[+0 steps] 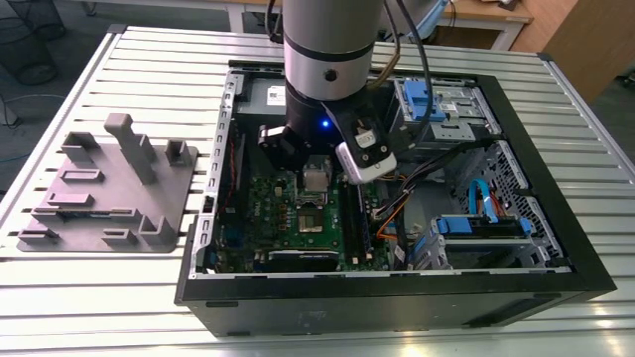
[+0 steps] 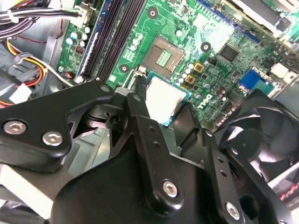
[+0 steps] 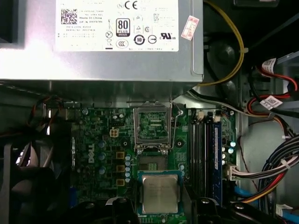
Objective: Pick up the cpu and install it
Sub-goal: 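Pick up the cpu and move it towards the insertion slot, then place the cpu into insertion slot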
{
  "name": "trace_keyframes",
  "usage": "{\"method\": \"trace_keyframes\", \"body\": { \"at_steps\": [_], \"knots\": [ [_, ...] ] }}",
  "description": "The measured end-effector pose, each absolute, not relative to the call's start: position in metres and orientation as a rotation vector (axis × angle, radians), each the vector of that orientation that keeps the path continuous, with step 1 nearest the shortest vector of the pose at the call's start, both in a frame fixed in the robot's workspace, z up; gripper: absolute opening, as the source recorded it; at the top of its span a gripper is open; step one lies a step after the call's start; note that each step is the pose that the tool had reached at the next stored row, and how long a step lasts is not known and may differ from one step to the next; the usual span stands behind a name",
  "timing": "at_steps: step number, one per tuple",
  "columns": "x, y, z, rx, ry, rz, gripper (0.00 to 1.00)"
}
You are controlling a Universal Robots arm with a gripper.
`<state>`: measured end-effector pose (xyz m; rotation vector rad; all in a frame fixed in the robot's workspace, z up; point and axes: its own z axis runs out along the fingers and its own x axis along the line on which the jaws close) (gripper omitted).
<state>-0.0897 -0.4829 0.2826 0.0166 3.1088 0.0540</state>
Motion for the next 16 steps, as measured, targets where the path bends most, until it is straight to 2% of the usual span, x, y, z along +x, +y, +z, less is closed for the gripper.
{"method": "trace_keyframes", "body": {
  "at_steps": [16],
  "knots": [
    [-0.090,-0.483,0.268,0.017,3.109,0.052,0.47]
  ]
}}
